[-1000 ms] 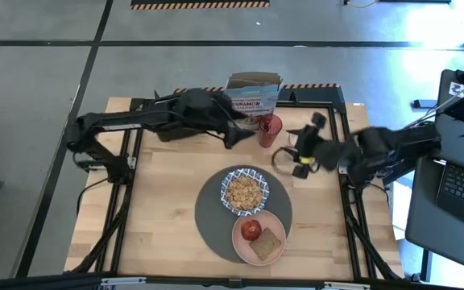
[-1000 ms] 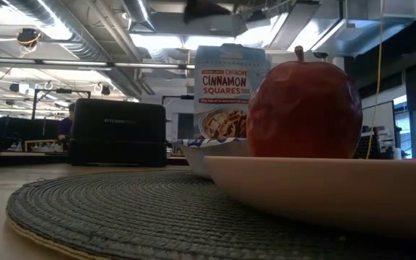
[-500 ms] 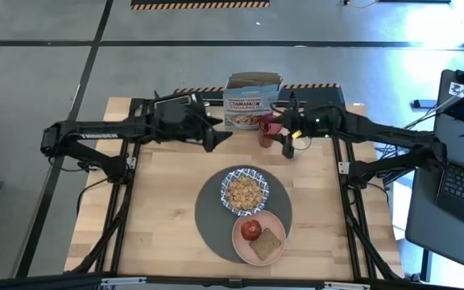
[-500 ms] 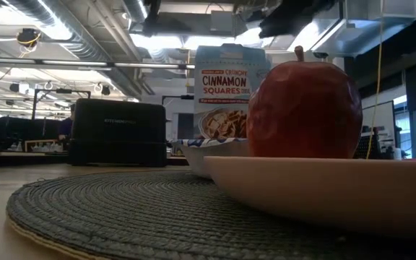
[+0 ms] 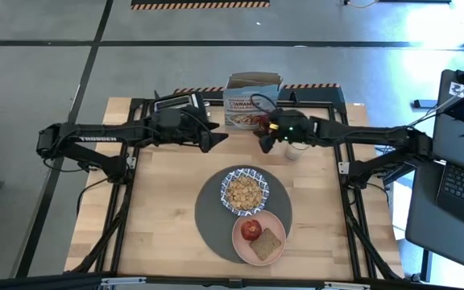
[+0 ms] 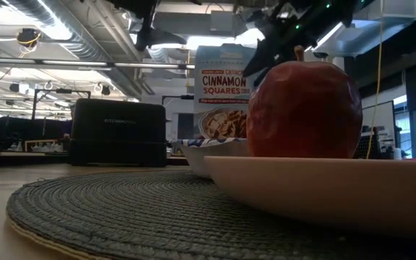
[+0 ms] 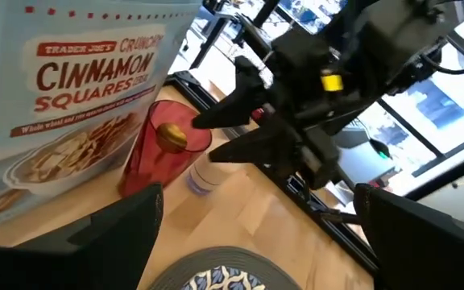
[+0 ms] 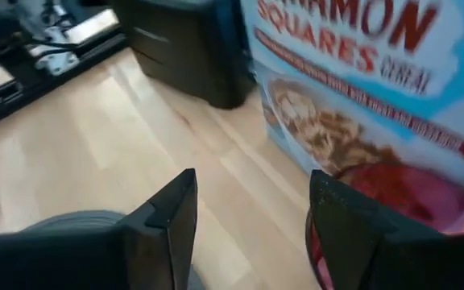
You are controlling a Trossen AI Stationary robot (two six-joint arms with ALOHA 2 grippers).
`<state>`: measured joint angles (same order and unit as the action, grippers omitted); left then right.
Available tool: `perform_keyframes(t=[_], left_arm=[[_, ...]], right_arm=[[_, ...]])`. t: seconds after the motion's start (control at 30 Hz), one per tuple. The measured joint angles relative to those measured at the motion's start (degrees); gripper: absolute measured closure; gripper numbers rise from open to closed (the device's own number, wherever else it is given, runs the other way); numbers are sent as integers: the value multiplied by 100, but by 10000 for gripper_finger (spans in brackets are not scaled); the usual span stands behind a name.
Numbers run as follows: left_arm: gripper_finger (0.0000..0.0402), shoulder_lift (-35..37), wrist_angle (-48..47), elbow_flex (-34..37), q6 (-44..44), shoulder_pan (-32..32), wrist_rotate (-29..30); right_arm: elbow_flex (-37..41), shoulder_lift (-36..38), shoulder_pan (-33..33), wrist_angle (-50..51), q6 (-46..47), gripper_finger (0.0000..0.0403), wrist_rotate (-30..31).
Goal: Arrange a breakfast setting
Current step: Put the spoon on the gray placemat
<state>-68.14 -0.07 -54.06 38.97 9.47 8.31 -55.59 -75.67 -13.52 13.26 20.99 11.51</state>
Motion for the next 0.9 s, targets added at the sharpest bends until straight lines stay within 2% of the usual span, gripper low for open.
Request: perform_keyframes(t=[0.2,0.37,0.53,0.8,0.9], left_arm=[[6,0,-18,0,-163,182,-365],[6,0,-20,0,-178,257,-685],[6,0,-41,0,-309,262,-791],[6,0,-37,0,-362,385,-911],[6,0,-37,0,-381,442,-942]], right_arm=[[2,-248,-2,18,574,240,296],[2,-108,-2,-306,294,270,347],[0,178,2,-580,116,281,249],[-9,171,-2,351,1015,281,245],[-4,116,-14,453,1055,281,298]])
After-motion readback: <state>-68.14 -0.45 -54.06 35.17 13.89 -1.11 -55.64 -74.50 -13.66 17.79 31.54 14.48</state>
